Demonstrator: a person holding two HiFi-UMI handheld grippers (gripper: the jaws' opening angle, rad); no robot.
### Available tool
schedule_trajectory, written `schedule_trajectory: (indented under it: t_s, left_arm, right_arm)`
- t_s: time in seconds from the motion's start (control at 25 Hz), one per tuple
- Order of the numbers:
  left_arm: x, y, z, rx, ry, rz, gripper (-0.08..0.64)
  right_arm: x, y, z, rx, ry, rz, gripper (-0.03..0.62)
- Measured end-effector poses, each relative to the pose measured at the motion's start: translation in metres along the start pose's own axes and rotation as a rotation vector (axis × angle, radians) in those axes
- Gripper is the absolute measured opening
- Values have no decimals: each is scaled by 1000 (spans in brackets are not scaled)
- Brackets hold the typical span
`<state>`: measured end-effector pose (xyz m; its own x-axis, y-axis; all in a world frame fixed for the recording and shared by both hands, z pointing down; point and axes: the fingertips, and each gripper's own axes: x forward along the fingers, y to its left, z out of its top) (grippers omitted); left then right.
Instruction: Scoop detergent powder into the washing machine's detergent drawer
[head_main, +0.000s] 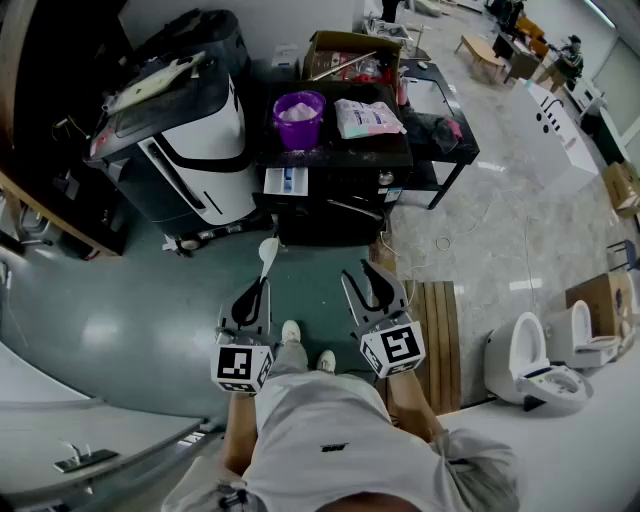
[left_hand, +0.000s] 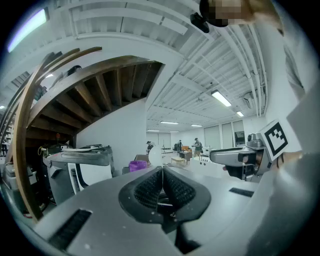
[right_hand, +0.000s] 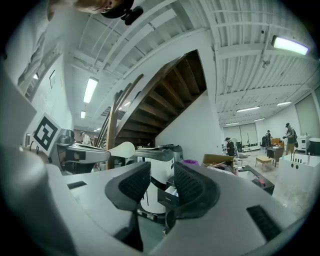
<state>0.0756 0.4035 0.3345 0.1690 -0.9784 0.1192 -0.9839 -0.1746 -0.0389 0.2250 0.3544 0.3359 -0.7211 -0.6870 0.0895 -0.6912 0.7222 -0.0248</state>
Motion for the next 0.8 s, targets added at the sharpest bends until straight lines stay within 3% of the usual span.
schedule_trajectory:
  t_s: [0.48,0.8]
  left_arm:
    - [36,36,-18,-74,10,-42,17]
    - [88,80,-28,-76,35,-102,17]
  right_arm:
    - [53,-6,-17,0,44,-8,140]
    - [117,-20,-21,-6,79,-45,160]
